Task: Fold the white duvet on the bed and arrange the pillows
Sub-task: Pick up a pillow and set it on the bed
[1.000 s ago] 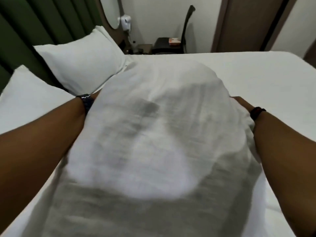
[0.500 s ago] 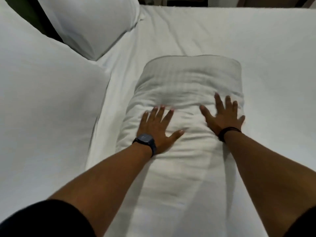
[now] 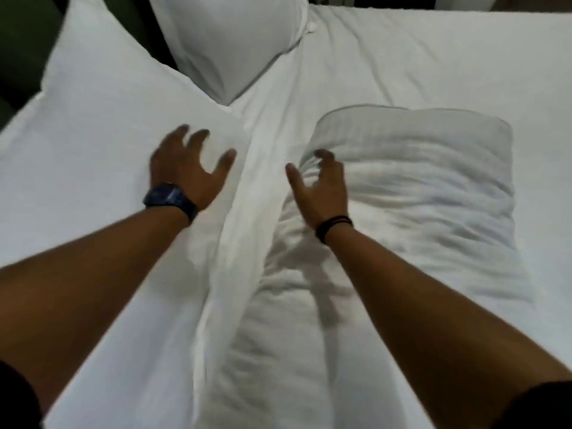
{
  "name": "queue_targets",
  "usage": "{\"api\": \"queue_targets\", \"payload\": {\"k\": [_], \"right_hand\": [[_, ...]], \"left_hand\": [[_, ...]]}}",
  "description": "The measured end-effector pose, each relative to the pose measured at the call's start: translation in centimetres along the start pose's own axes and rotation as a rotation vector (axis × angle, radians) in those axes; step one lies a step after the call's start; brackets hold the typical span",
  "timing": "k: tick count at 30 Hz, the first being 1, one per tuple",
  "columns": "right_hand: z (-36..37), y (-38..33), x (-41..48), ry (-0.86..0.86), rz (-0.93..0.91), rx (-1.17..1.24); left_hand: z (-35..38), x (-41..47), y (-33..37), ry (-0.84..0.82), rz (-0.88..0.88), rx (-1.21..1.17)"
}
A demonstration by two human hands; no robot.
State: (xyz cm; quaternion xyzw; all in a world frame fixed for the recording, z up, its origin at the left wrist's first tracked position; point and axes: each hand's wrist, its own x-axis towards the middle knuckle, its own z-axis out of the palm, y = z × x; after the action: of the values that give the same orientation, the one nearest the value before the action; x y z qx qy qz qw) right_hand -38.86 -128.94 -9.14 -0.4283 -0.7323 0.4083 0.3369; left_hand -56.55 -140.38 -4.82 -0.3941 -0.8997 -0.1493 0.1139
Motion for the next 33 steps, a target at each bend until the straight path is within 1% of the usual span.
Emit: {"api": "queue_targets", "payload": {"k": [2,4,6,7,9,10,12,15,21,24,26,28,31,33], "right_hand": [[4.4,-2.6,-1.1,-0.233,0.28,0.162],[8.0,-3.9,-2.2,-0.416,0.523,0.249],[11.1,-4.4,-3.3,-0.533,0.659,0.317],[12.8,-4.6,-3.8,-0.582,0.695,0.347],[15.9,-4.7,-5.0,-0.639,0.748,0.415],[17.1,-4.8,-5.5,-0.626,0.75,0.447],[18.3,-4.5,-6.1,-0.547,0.715,0.498],[18.6,-4.8,-6.5,-0.459,0.686,0.554],[16.5,-8.8,-5.7,-0.369,0.644,0.509],[12.9,-11.8,-3.4,-0.318,0.536,0.544],[10.1,-14.1,-1.0,-0.304,0.433,0.563],[6.7,-16.3,1.8,-0.291,0.329,0.56],[-0.8,-17.7,5.6,-0.273,0.261,0.535],[-7.7,-16.4,7.5,-0.234,0.246,0.484]], "left_hand": [[-3.1,1.9,-5.1,0.059,-0.115,0.078],[-5.7,3.0,-9.7,0.068,-0.229,0.168],[-7.1,3.5,-13.5,0.056,-0.356,0.22],[-7.5,3.8,-15.1,0.061,-0.411,0.239],[-7.6,3.8,-16.7,0.055,-0.463,0.258],[-7.4,4.0,-17.0,0.023,-0.479,0.244],[-6.9,4.3,-16.8,-0.057,-0.505,0.208],[-6.8,4.8,-16.9,-0.117,-0.522,0.144],[-10.4,6.7,-16.3,-0.193,-0.524,-0.077],[-14.7,8.9,-13.8,-0.159,-0.474,-0.144],[-18.3,11.1,-11.1,-0.088,-0.437,-0.149],[-21.9,13.1,-8.3,-0.027,-0.439,-0.163],[-25.1,14.7,-1.8,-0.003,-0.456,-0.271],[-25.2,14.5,4.7,-0.011,-0.43,-0.363]]}}
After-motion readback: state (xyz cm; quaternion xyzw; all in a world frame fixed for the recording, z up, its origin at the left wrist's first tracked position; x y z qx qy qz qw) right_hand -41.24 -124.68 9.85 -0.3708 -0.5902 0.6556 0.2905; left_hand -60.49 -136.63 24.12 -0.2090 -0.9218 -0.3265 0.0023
